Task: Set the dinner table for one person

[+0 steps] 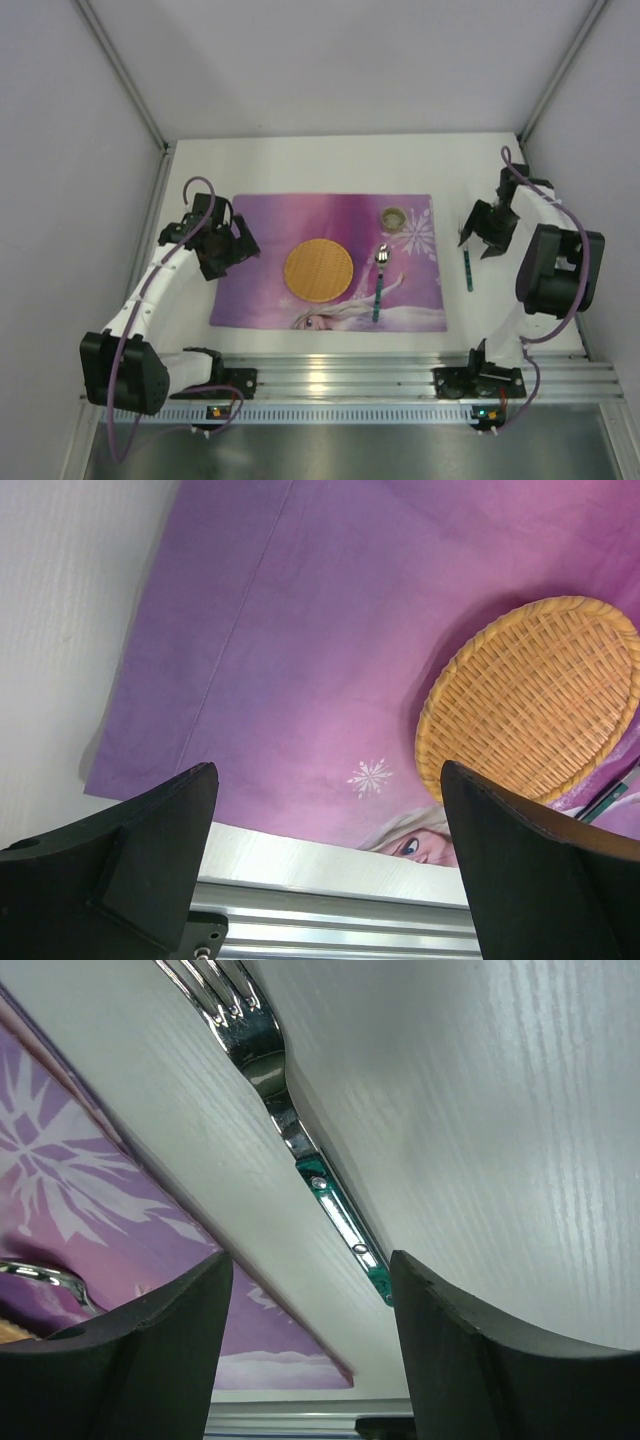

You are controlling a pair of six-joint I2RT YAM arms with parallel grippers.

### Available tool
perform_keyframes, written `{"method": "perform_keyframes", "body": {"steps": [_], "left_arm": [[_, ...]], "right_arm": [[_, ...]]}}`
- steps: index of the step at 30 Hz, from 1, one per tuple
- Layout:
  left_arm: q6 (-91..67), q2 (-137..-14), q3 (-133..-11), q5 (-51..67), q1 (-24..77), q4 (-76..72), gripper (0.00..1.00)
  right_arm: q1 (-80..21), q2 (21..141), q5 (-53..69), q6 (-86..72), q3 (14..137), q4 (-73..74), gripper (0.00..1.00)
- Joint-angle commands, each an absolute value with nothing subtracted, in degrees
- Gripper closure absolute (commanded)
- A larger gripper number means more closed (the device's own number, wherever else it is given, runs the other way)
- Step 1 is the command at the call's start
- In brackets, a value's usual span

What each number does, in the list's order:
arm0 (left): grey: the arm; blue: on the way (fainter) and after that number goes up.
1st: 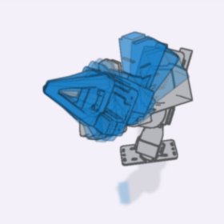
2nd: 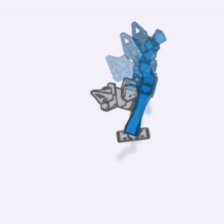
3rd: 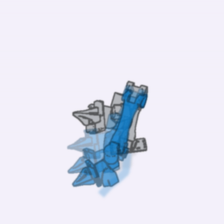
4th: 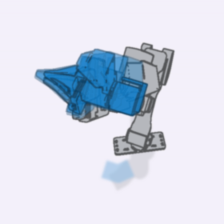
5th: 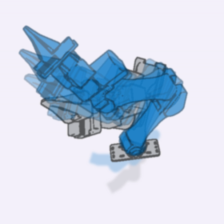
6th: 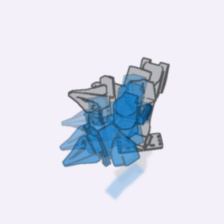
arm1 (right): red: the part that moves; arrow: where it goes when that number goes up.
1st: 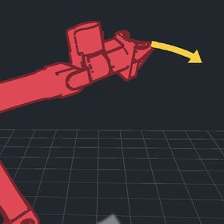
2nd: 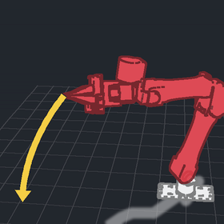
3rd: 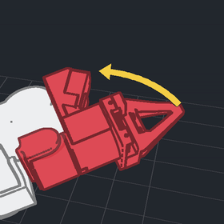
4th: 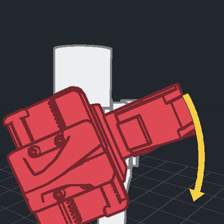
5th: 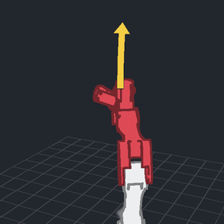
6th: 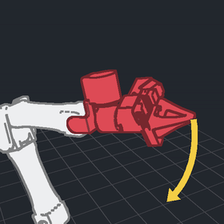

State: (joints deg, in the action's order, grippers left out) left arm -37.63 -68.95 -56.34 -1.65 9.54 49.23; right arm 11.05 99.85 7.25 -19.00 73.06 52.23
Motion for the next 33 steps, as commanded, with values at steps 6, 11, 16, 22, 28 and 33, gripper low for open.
{"method": "perform_keyframes", "body": {"steps": [6,11,16,22,28,33], "left_arm": [[-37.27,-68.20,-56.08,-0.97,9.49,46.58,0.02],[-36.74,-66.89,-55.72,-2.02,9.49,47.55,0.02],[-36.21,-66.97,-56.69,-2.02,9.49,48.77,0.02],[-34.54,-68.55,-58.70,-2.28,9.84,48.87,0.02],[-33.75,-75.39,-67.65,-7.29,15.55,49.31,0.02],[-29.81,-84.43,-81.69,-11.95,25.37,50.09,0.02]], "right_arm": [[9.05,103.88,2.73,-15.47,74.53,52.74,0.37],[8.79,107.22,0.26,-15.73,74.62,51.51,0.41],[7.47,110.91,0.18,-16.52,75.41,48.87,0.57],[4.40,111.88,-1.67,-16.88,75.67,47.55,0.94],[3.43,105.85,7.44,-18.98,75.76,47.46,1.00],[2.20,97.05,12.91,-26.88,82.78,51.06,1.00]]}}
